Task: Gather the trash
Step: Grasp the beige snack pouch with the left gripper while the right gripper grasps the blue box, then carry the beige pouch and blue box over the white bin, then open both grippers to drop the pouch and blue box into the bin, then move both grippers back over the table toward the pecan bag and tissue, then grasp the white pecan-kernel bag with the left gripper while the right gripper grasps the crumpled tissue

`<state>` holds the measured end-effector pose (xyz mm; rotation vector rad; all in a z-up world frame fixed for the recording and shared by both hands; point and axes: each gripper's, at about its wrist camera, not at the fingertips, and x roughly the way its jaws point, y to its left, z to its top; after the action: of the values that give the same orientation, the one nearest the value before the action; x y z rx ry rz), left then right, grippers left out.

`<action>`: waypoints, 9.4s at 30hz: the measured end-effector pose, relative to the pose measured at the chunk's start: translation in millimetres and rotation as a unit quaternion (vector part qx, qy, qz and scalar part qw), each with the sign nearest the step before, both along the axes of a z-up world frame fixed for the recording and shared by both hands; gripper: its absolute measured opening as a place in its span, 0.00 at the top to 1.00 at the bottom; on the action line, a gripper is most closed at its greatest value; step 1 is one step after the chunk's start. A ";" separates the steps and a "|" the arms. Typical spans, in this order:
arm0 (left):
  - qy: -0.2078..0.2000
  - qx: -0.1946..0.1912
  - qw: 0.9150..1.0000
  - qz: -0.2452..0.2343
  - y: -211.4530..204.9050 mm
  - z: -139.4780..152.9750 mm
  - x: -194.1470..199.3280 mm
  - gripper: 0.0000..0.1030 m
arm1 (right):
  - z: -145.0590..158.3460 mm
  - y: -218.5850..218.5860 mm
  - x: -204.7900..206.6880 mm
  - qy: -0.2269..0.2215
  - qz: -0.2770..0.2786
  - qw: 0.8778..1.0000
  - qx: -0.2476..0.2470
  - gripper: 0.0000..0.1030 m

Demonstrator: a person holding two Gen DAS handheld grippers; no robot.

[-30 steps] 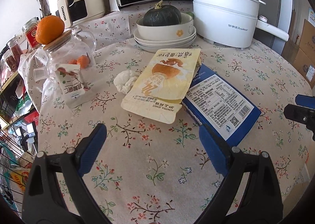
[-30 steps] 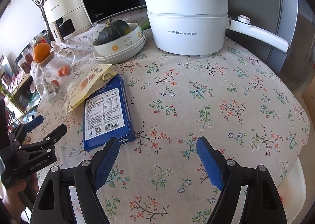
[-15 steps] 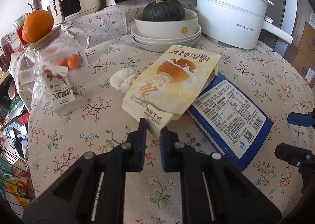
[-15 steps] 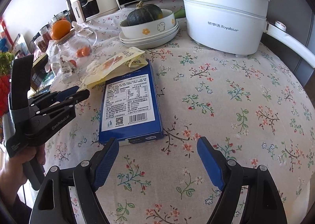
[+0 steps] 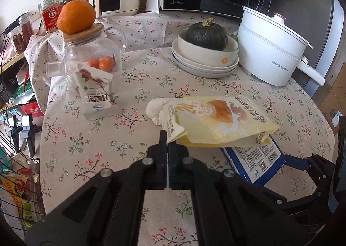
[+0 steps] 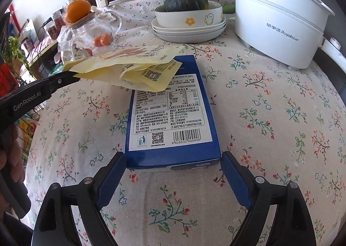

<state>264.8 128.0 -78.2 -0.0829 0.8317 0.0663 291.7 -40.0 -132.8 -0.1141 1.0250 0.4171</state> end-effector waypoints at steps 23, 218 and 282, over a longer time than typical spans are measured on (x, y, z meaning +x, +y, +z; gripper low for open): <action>0.015 -0.001 0.999 0.045 40.2 2.2 -17.7 0.99 | -12.5 34.6 2.6 -0.014 0.006 0.999 -0.047 0.08; -0.016 -0.090 0.988 0.129 109.3 -52.1 64.0 0.33 | 24.3 19.5 45.5 -0.042 -0.076 0.996 0.004 0.01; 0.005 -0.038 0.998 0.046 101.3 -10.3 -13.6 0.40 | 29.3 110.9 65.6 -0.078 -0.012 0.997 0.021 0.69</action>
<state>251.2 229.3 -88.4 -0.1917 0.8393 0.1219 357.4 71.0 -103.5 -0.0940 0.8635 0.4011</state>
